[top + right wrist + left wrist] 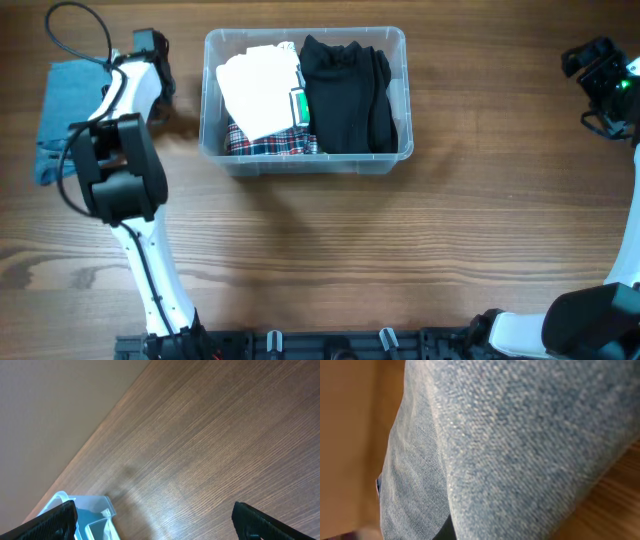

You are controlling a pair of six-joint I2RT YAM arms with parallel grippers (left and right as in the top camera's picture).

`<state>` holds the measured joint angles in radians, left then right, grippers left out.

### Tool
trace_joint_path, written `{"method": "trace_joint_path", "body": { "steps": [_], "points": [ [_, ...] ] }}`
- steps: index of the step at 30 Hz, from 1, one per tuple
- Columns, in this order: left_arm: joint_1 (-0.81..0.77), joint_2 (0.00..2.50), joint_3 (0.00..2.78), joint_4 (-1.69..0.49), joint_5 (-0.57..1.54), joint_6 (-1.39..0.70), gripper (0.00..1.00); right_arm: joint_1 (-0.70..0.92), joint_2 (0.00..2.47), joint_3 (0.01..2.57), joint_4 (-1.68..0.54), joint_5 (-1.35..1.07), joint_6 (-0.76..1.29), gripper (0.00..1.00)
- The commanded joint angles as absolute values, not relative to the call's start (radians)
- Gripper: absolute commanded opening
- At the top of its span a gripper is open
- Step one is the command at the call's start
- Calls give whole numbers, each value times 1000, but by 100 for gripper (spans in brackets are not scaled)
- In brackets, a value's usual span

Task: Pack container
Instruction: 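Grasp the folded blue denim cloth with the left gripper, then lift the denim cloth and carry it over the bin's right half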

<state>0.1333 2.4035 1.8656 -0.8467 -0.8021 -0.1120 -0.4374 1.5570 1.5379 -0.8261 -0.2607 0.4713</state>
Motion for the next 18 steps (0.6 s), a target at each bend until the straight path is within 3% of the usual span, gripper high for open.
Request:
{"method": "trace_joint_path", "body": {
  "steps": [1, 7, 14, 18],
  "points": [
    [103, 2194, 1863, -897, -421, -196, 4, -436, 1569, 1536, -824, -254, 478, 100],
    [103, 1892, 1863, -1024, -47, -195, 4, -436, 1569, 1536, -824, -255, 478, 100],
    [103, 1641, 1863, -1077, 96, -196, 4, -436, 1569, 1536, -824, -255, 479, 100],
    [103, 1553, 1863, -1080, 303, -196, 4, -436, 1569, 1536, -824, -255, 478, 100]
  ]
}}
